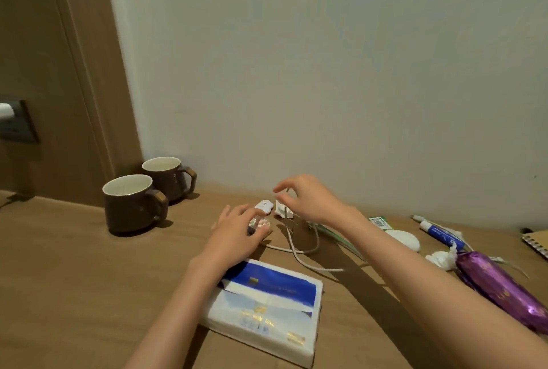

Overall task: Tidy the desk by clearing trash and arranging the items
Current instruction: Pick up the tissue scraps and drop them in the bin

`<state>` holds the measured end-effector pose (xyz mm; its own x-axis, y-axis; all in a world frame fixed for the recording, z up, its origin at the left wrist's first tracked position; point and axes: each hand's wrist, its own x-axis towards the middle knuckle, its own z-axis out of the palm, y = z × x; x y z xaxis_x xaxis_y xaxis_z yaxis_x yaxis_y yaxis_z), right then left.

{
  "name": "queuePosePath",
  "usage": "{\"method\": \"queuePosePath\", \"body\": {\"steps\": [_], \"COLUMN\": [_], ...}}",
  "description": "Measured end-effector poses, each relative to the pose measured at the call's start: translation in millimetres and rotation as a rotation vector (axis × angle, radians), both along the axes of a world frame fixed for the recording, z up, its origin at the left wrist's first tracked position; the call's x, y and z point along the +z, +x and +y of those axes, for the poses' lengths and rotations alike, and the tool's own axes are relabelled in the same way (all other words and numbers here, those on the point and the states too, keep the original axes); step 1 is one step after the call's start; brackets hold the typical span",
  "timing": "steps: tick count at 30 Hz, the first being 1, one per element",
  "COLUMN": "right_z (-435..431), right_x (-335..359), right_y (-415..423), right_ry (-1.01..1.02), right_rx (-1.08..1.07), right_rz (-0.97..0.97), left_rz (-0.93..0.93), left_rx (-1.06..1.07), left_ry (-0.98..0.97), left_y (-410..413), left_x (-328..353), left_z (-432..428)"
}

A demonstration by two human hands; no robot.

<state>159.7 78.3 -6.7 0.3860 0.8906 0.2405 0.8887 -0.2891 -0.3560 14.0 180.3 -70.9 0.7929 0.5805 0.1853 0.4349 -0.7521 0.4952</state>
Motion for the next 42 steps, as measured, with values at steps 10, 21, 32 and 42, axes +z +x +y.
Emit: {"method": "queuePosePath", "body": {"steps": [10,21,32,42], "right_z": [34.2,39.7,29.2,-37.5], "right_x": [-30.5,-45.8,-28.7,15.8], "right_y": [30.9,35.0,19.7,-27.1], "right_ry": [-0.239,-0.150,0.292,0.438], "right_rx": [-0.196,-0.243,-0.294,-0.070], "right_rz": [0.057,0.222,0.467,0.458], "left_rz": [-0.124,-0.090,-0.232,-0.625], "left_rx": [0.030,0.045,0.048,-0.003], "left_ry": [-0.023,-0.048,-0.009,-0.208], "left_y": [-3.3,-1.2,-3.4,-4.1], "left_x": [-4.2,-4.6,14.9,42.7], "left_z": [1.2,1.7,-10.4,-39.6]}}
